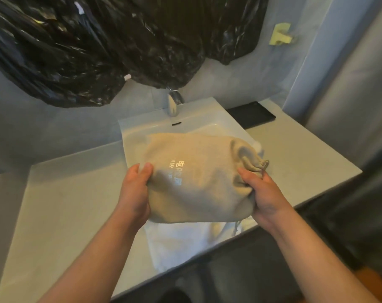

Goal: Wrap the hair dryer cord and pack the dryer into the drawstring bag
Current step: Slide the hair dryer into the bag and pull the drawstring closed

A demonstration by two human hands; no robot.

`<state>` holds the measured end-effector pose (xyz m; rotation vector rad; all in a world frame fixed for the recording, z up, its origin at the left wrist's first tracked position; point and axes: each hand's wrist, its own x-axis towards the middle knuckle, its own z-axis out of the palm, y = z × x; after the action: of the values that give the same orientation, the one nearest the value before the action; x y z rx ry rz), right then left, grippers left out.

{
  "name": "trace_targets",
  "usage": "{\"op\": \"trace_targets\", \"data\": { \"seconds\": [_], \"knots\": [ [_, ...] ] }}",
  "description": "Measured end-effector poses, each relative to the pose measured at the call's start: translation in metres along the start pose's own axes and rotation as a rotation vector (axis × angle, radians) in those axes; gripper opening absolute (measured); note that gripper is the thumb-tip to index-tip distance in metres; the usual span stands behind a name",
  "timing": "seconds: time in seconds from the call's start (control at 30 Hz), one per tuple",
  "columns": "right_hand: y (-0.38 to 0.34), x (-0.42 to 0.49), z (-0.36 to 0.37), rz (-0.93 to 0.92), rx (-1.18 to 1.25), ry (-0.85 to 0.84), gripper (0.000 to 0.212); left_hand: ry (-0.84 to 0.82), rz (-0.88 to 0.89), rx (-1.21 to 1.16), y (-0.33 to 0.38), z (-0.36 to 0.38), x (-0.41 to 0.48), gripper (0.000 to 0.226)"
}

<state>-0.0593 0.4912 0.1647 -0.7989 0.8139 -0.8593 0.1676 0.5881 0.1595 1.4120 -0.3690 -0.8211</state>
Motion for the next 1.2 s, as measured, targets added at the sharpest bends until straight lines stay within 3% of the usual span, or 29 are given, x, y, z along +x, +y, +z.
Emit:
{"op": "trace_targets", "data": {
  "seconds": [0.13,0.57,0.9,1.2],
  "knots": [
    [-0.001,0.02,-0.016,0.025,-0.012,0.025,0.065,0.003,-0.001,0.012,-0.011,0.019,0.015,0.022],
    [-0.036,0.135,-0.048,0.071,-0.047,0.105,0.058,0.03,-0.091,0.042,-0.025,0.105,0.11,0.013],
    [-0.081,0.194,-0.098,0.109,-0.039,0.119,0.026,-0.071,-0.216,0.046,-0.039,0.175,0.151,0.029],
    [-0.153,0.283,-0.196,0.122,-0.094,0.083,0.043,-0.087,-0.262,0.193,-0.061,0.3,0.18,0.027]
  ]
}}
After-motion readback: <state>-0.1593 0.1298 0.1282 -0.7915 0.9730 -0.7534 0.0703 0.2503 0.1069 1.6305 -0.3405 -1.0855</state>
